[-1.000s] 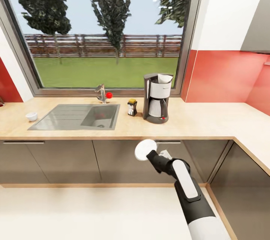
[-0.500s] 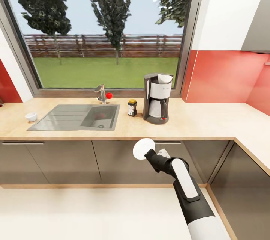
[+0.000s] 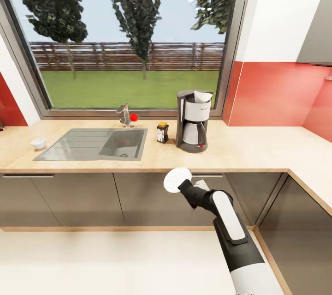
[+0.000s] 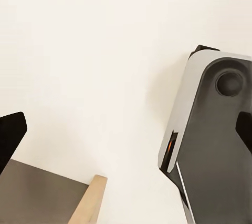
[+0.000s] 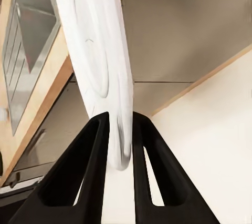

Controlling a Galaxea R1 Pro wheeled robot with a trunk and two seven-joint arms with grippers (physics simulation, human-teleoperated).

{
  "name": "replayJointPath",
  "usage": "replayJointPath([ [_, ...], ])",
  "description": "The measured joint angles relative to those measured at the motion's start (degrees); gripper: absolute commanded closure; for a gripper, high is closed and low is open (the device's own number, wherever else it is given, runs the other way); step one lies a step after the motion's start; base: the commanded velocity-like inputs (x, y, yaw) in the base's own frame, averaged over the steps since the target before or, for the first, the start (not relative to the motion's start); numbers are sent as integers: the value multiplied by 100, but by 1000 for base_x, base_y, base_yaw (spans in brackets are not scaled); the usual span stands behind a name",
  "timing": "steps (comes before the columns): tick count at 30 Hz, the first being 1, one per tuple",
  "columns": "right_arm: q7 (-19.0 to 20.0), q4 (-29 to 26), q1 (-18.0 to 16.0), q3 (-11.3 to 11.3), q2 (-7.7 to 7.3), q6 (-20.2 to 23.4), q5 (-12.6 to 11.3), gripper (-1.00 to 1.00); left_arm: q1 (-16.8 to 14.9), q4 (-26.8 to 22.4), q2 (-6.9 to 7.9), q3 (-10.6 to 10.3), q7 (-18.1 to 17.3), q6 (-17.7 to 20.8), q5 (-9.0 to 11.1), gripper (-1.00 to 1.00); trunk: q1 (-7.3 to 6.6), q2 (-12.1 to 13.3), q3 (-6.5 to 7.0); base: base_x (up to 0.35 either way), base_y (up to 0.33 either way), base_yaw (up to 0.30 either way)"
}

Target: Set up a coffee station on the kitchen countertop: keep the coffee maker on the countertop, move the bottle of coffee from the kitchen shelf to the counter next to the coffee maker, place a paper coffee filter on top of the coffee maker, put the saucer next to the coffee maker with the coffee cup on the saucer, and place the electric kettle next to the coffee maker.

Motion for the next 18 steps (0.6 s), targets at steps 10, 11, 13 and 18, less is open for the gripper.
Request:
replayJointPath([
  [10, -317, -322, -194, 9, -1, -297, -274, 100, 0, 0, -8, -7, 0, 0, 0, -100, -3, -1, 0, 140, 38, 0],
  [11, -1759, -577, -197, 11, -1, -679, -1212, 100, 0, 0, -9, -8, 0, 0, -1, -100, -3, -2, 0, 284, 119, 0],
  [13, -2329, -572, -201, 8, -1, -717, -1227, 100, 0, -1, -9, -9, 0, 0, 0, -100, -3, -1, 0, 291, 125, 0],
  [18, -2338, -558, -202, 7, -1, -737, -1230, 100, 0, -1, -9, -18, 0, 0, -3, -100, -3, -1, 0, 297, 130, 0],
])
